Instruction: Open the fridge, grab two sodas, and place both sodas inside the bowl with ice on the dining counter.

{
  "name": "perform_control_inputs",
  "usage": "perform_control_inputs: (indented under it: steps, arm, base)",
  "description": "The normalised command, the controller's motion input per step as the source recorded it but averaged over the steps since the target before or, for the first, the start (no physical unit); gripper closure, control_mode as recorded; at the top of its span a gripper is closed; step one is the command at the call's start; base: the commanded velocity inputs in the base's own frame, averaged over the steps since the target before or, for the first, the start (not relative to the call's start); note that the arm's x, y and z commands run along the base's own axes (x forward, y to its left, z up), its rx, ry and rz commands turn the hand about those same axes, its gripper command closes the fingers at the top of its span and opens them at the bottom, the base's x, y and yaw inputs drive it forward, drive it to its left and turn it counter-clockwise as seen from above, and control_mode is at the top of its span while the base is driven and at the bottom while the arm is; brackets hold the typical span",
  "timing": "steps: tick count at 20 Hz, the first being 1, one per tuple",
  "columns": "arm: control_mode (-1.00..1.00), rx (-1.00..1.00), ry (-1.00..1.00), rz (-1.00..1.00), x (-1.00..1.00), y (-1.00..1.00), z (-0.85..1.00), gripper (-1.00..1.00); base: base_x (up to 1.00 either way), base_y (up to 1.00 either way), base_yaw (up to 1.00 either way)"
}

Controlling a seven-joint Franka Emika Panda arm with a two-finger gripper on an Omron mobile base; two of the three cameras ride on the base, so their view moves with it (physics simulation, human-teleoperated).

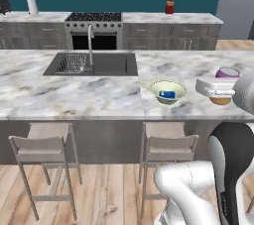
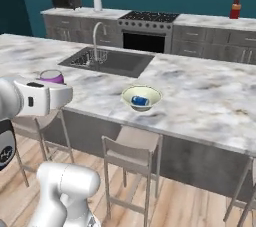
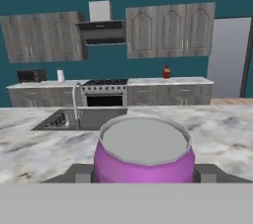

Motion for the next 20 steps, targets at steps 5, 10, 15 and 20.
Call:
perform_control_inputs:
  steps: [5,10,15,20]
  arm:
    - [1.00,0.00,0.00,0.00,0.00,0.00,0.00,1.00]
    - [1.00,0.00,0.00,0.00,0.00,0.00,0.00,1.00]
    - [1.00,0.00,0.00,0.00,0.00,0.00,0.00,1.00]
    - [-1.00,0.00,0.41,-0.17,1.00,0.00,-0.05,1.00]
  base:
    - [0.89,0.49,-0.41]
    - [0.98,0.15,-0.35]
    - [1.00,0.02,-0.30]
    - [0.00,0.00,0.00]
